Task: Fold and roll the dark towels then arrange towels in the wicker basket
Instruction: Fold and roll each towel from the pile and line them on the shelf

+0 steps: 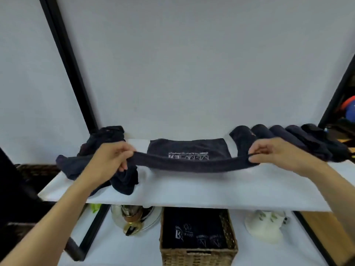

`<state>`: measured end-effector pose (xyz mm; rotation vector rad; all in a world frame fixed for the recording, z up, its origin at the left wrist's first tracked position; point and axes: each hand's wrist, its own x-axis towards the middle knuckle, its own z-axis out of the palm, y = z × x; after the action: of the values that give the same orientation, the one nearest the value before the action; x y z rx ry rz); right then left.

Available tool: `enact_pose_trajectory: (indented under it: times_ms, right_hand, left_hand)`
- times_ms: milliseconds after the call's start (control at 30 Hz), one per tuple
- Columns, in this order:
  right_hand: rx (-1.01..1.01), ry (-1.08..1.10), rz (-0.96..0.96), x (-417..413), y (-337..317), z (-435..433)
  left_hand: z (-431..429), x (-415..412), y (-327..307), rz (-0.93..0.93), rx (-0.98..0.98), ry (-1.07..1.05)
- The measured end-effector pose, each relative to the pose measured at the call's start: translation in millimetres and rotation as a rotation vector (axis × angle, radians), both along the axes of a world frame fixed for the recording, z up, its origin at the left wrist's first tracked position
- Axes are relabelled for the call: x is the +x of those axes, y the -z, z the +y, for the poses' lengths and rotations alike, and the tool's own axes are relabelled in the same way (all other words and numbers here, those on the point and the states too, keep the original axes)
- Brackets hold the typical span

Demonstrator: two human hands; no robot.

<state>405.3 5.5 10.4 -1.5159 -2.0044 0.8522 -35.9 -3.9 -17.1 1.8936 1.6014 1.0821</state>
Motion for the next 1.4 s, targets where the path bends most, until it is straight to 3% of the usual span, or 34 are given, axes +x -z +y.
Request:
enact_pose_trajectory:
  times_ms: [133,367,533,700,867,967,1067,1167,1300,1400]
  right_hand:
    - [-0.226,-0.046,-0.072,-2.4,35.2,-22.9]
    - [-0.006,0.206,0.047,-9.0,21.9,38.6]
    - [0.157,0.278,-0.242,-22.2,52.1,127.5]
    - [0.154,0.267,-0.639,-26.9,100.8,195.4]
    - [0.13,0.268,-0.815,-37.3,120.6,206.8]
    - [0.348,0.318,-0.822,-51.4,117.8,200.4]
    - [0.401,0.119,-0.541,-93.9,118.3,188.0]
    - [0.193,-0.092,-0.569,-117.0,139.1,184.7]
    - [0.095,0.028,-0.66,-88.6,152.2,197.8]
    - [0.117,0.083,-0.591,-78.3,144.1,203.5]
  left_hand:
    - [-14.9,-5.1,37.3,-0.004,-0.197,0.066]
    - [56.7,6.3,28.4,-0.052,-0.11,-0.12]
    - [145.4,28.1,40.3,0.059,-0.117,-0.233]
    - [207.7,30.8,83.0,0.185,-0.21,-0.299]
    - [225.8,32.1,103.3,0.315,-0.24,-0.361]
    - [220.1,48.1,98.2,0.445,-0.132,-0.407]
    - [196.7,97.7,96.7,0.439,0.032,-0.189]
    - [173.5,110.7,120.3,0.73,-0.203,0.092]
    - [152.1,57.2,120.9,0.816,-0.313,0.076]
    - [120.2,51.1,111.8,0.938,-0.195,0.252]
